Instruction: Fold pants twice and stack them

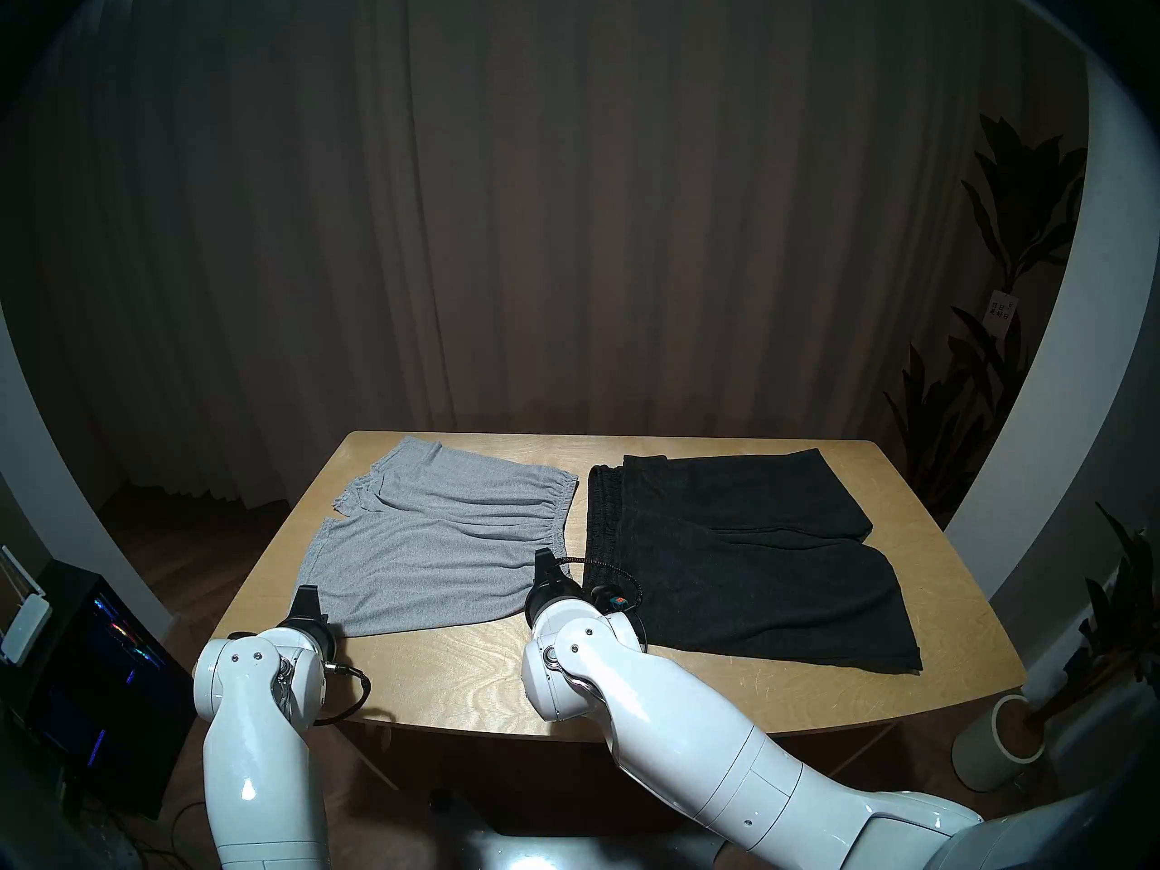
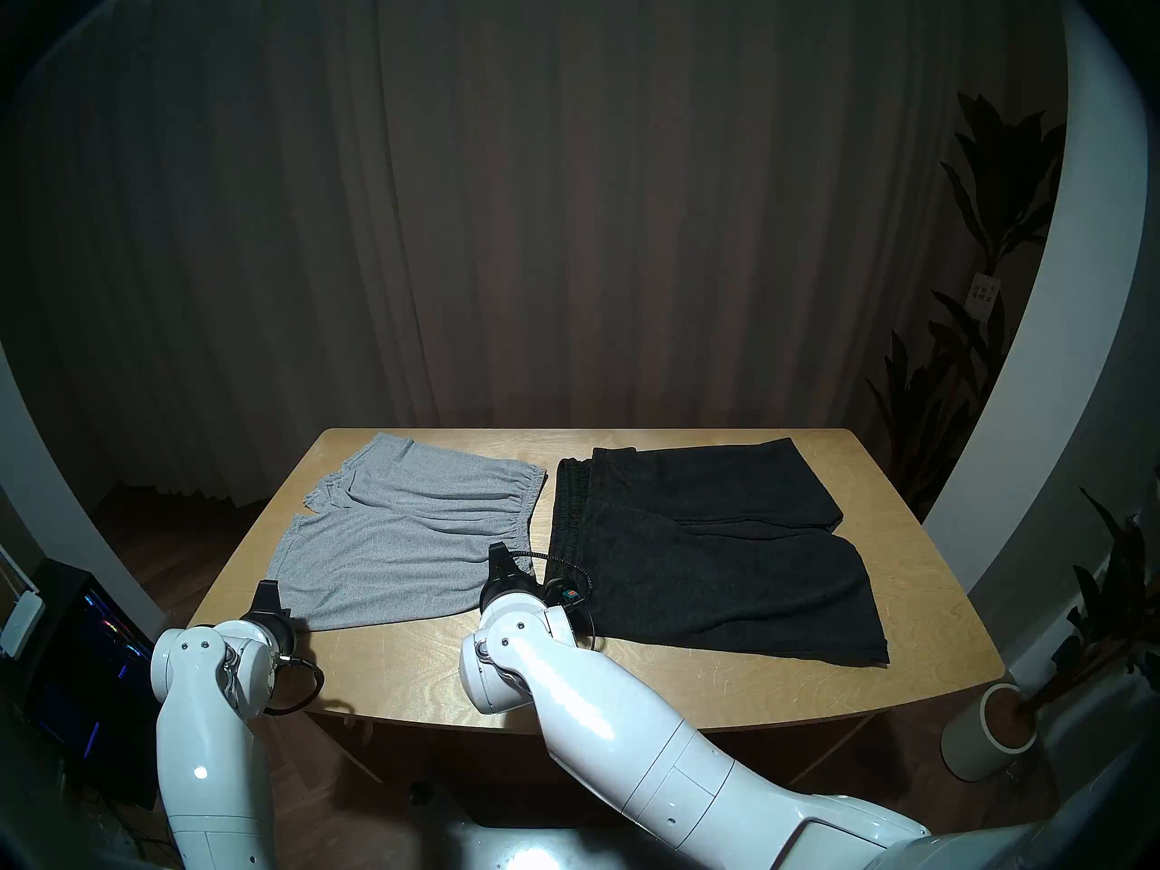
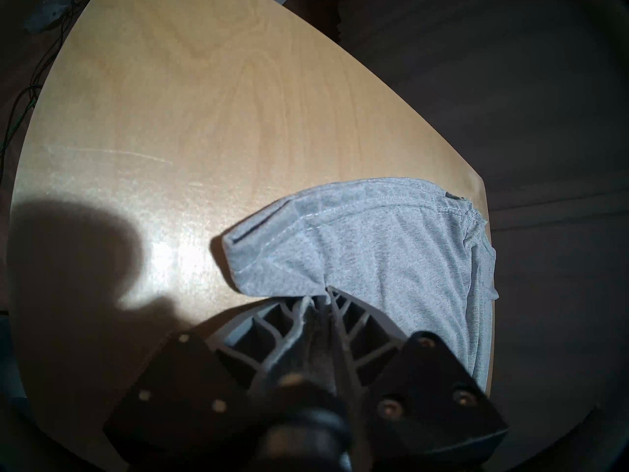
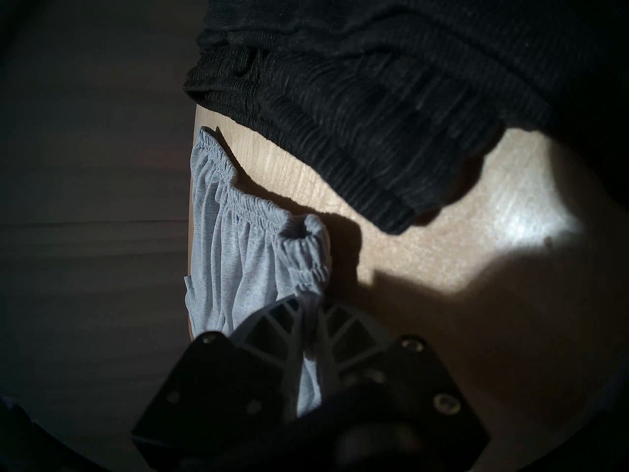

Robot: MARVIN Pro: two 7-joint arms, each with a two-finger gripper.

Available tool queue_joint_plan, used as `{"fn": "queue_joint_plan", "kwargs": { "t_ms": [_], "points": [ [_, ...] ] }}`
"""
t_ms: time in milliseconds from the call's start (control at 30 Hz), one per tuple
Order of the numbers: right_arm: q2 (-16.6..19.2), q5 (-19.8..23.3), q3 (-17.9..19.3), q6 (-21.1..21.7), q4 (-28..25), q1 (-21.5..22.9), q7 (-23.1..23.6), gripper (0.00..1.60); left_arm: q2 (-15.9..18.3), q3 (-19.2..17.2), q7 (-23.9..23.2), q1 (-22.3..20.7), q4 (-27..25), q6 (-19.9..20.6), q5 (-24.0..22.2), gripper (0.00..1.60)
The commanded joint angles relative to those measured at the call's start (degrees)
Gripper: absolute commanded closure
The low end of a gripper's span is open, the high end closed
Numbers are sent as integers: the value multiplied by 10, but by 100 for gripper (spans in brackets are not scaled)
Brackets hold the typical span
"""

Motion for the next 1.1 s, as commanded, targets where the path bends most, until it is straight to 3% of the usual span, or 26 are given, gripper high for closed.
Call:
{"fn": "queue_joint_plan", "kwargs": {
  "t_ms": [0, 67, 167, 567, 1067],
  "points": [
    [4, -5, -3, -4, -1, -4, 4, 156, -12, 5, 9, 16, -5, 0, 0, 122],
    [7, -5, -4, -6, -5, -4, 4, 160, -13, 6, 6, 15, -10, -4, -3, 132],
    [11, -5, -4, -7, -13, -5, 1, 160, -13, 4, 5, 12, -15, -3, -4, 160],
    [43, 14, 8, -1, -78, -17, -26, 160, -4, -7, -1, 12, -39, 12, -27, 160],
    [84, 48, 7, 46, -140, -22, -55, 160, -25, -25, -3, 65, -86, 17, -41, 160]
  ]
}}
